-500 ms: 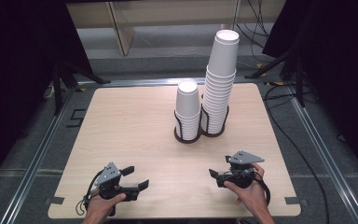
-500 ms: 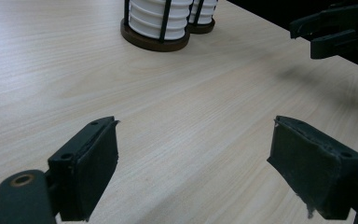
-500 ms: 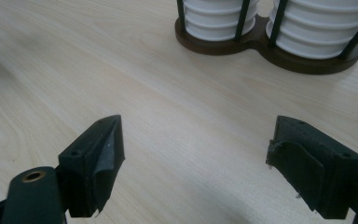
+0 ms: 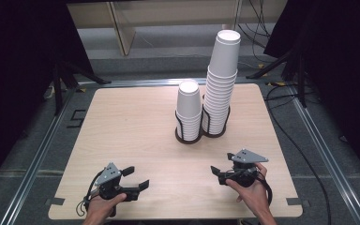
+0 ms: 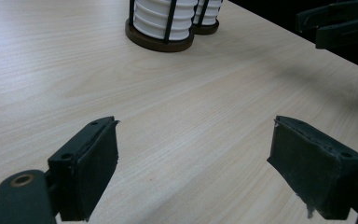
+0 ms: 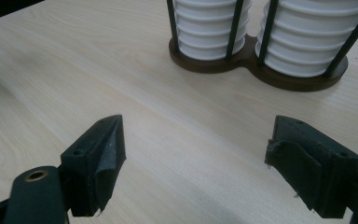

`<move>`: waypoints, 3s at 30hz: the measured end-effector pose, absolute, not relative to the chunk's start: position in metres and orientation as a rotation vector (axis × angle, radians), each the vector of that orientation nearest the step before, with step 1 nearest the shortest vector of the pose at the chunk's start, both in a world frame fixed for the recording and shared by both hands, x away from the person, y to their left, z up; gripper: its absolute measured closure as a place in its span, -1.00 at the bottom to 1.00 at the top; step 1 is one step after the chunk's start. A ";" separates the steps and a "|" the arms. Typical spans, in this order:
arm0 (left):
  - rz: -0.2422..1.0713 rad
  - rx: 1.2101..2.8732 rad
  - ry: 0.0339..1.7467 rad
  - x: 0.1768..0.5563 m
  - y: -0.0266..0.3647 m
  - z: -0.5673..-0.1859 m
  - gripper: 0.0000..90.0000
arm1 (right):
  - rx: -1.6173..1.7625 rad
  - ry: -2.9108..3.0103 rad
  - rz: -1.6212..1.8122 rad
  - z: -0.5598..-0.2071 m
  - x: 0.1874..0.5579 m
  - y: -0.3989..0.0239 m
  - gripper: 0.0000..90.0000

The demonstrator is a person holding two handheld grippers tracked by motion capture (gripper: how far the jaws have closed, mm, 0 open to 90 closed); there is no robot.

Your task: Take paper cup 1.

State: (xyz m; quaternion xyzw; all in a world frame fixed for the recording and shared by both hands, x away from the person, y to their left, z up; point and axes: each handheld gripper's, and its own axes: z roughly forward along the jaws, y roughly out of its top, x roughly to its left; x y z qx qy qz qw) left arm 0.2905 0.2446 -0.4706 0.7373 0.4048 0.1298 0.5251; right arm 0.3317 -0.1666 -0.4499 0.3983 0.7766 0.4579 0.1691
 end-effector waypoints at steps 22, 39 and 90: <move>0.298 1.766 0.951 0.293 0.243 -0.474 -0.68 | 1.031 2.138 1.383 -0.416 0.355 -0.149 -0.60; 0.303 1.782 0.969 0.293 0.242 -0.475 -0.68 | 0.970 2.105 1.522 -0.375 0.382 -0.130 -0.65; 0.303 1.765 0.967 0.291 0.240 -0.476 -0.68 | 1.023 1.970 1.426 -0.330 0.464 -0.066 -0.67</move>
